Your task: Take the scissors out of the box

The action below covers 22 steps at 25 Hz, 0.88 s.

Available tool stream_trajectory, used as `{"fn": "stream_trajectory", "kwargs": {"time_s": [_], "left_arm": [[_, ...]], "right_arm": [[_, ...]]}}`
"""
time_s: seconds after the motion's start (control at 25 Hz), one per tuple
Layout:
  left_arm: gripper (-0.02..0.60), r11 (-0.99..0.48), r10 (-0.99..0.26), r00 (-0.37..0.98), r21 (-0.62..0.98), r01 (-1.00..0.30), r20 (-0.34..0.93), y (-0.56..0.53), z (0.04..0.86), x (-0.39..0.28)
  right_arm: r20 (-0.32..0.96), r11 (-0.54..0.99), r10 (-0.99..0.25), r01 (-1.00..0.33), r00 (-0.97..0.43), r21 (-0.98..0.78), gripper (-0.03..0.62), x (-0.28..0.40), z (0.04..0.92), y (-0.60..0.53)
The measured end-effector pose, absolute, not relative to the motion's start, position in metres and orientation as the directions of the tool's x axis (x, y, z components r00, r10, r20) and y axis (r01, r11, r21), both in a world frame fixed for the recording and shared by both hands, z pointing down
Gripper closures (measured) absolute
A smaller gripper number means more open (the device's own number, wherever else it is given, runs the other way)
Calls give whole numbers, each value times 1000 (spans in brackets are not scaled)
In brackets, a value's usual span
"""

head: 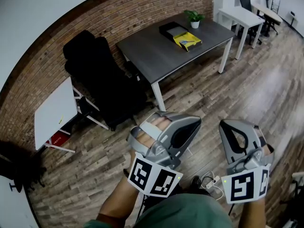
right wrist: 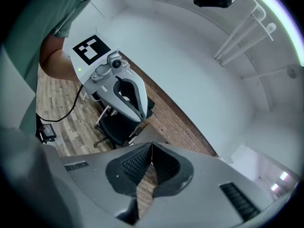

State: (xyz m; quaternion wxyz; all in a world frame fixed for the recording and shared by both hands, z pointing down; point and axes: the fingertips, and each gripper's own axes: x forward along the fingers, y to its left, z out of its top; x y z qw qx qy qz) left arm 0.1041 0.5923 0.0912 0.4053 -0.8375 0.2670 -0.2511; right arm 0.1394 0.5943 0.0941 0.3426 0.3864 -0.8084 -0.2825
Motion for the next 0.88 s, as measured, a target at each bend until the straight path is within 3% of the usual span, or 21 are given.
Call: {"fn": "stream_trajectory", "kwargs": {"time_s": [0.88], "left_arm": [[581,-540,-621,761,-806,-242,188,563,106,63]], "right_arm": [[354,528,-834,-427,-424,734,586,92,107,568]]}}
